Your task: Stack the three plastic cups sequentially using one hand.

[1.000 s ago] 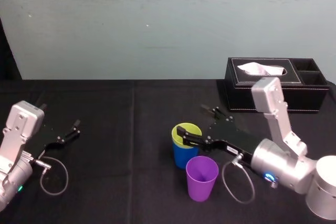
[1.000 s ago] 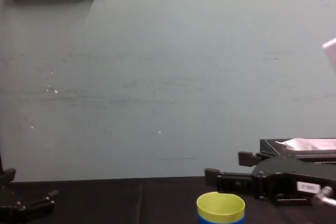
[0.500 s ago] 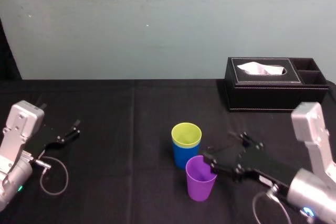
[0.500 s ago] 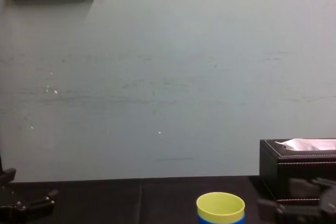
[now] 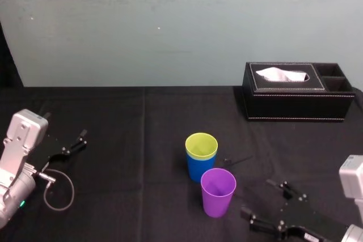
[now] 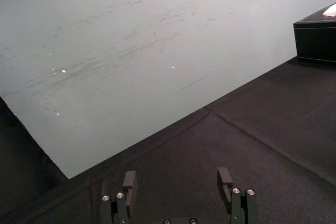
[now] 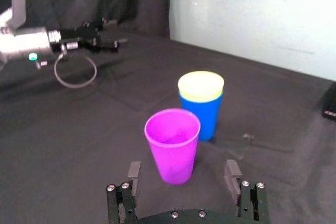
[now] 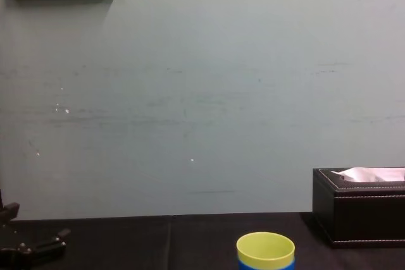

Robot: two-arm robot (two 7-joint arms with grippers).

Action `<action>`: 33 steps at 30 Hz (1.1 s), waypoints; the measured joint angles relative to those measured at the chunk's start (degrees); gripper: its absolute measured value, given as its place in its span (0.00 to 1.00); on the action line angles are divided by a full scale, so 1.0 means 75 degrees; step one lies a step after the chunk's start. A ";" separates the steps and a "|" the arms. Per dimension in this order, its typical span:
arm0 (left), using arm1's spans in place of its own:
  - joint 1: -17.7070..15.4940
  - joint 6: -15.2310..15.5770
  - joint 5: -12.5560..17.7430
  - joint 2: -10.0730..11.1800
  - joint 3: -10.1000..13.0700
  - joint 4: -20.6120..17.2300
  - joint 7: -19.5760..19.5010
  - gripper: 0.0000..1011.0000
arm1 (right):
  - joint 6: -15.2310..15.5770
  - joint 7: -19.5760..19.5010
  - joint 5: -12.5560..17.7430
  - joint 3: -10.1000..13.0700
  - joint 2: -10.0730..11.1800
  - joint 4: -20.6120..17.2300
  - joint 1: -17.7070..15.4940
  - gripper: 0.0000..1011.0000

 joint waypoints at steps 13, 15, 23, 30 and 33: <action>0.0000 0.0000 0.0000 0.0000 0.0000 0.0000 0.0000 0.99 | 0.0106 -0.0025 -0.0608 -0.0458 -0.0307 0.0346 0.0305 0.99; -0.0001 0.0000 0.0000 0.0000 0.0000 0.0000 0.0000 0.99 | 0.0159 -0.0041 -0.0690 -0.0517 -0.0381 0.0395 0.0406 0.99; 0.0000 0.0000 0.0000 0.0000 0.0000 0.0000 0.0000 0.99 | 0.0473 -0.0042 -0.0839 -0.0705 -0.0614 0.0529 0.0787 0.99; 0.0000 0.0000 -0.0001 0.0000 0.0000 0.0001 0.0000 0.99 | 0.0736 -0.0041 -0.0861 -0.0824 -0.0735 0.0593 0.1028 0.99; 0.0000 0.0000 0.0000 0.0000 0.0000 0.0000 0.0000 0.99 | 0.0810 -0.0044 -0.0879 -0.0857 -0.0766 0.0613 0.1092 0.99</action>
